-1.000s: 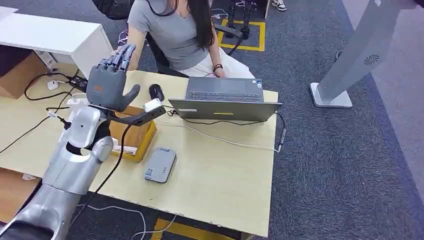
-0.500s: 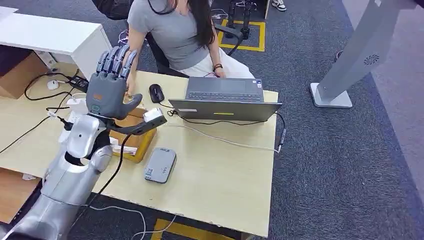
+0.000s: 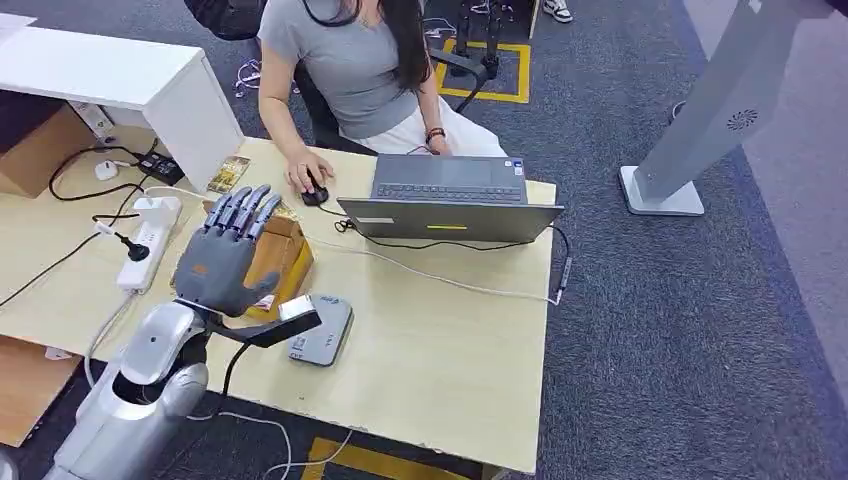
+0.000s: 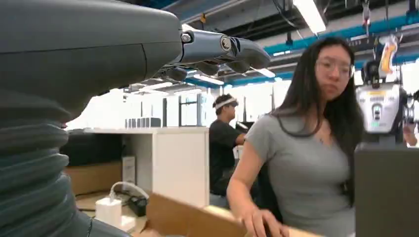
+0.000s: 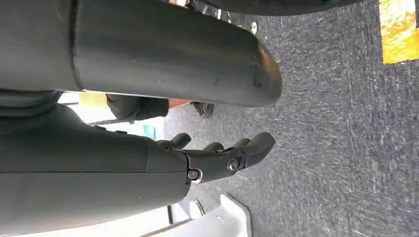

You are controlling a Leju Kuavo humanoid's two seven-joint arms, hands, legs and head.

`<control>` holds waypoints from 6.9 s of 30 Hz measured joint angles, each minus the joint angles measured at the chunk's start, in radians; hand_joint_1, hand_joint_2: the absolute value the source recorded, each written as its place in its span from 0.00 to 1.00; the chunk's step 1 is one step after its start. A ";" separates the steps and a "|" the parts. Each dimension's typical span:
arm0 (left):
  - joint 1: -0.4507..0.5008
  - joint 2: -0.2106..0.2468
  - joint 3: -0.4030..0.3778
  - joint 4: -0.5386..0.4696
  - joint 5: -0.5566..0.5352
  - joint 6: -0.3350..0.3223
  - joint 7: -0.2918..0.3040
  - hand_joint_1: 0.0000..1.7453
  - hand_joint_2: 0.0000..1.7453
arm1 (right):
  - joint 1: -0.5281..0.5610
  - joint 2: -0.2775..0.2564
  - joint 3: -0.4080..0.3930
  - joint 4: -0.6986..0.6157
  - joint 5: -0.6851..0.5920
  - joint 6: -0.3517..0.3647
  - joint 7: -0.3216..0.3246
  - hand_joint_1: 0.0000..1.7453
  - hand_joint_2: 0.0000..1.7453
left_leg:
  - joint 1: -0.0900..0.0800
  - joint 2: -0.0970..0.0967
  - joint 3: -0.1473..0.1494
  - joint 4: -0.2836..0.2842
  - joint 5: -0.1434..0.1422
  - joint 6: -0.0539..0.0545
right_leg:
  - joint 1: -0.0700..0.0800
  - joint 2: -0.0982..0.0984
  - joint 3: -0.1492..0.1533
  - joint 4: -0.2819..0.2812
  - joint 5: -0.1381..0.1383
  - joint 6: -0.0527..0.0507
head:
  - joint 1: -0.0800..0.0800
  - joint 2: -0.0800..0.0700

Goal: Pass the card to the sensor for recognition and then transmit it.

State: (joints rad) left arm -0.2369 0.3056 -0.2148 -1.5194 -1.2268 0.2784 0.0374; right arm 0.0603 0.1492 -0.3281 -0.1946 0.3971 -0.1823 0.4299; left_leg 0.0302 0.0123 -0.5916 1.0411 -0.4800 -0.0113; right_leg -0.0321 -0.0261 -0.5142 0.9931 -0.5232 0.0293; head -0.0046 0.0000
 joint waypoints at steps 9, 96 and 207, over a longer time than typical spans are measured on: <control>0.051 0.035 0.018 -0.011 0.004 -0.063 0.005 0.00 1.00 | 0.006 0.008 -0.022 -0.017 0.006 0.002 0.007 0.00 0.00 | 0.000 0.000 0.000 0.000 0.000 0.000 | 0.000 0.000 0.001 0.000 0.001 0.000 | 0.000 0.000; 0.003 0.043 0.018 0.138 -0.009 -0.244 0.101 0.00 1.00 | 0.017 0.032 -0.121 -0.068 0.109 0.032 0.000 0.00 0.00 | 0.000 0.000 0.000 0.000 0.000 0.000 | 0.000 0.000 0.000 0.000 0.001 0.000 | 0.000 0.000; -0.329 -0.111 0.026 0.209 -0.129 0.065 0.033 1.00 1.00 | 0.004 0.054 -0.352 -0.101 0.458 0.082 -0.076 0.00 0.00 | 0.000 -0.001 0.001 0.001 0.002 0.000 | 0.000 0.000 -0.002 0.000 0.003 0.000 | 0.000 0.000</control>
State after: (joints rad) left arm -0.5660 0.1949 -0.1891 -1.3101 -1.3559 0.3433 0.0708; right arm 0.0646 0.2033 -0.6798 -0.2956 0.8548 -0.1007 0.3544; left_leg 0.0306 0.0117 -0.5911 1.0422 -0.4779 -0.0113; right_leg -0.0319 -0.0265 -0.5165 0.9932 -0.5205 0.0290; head -0.0050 0.0000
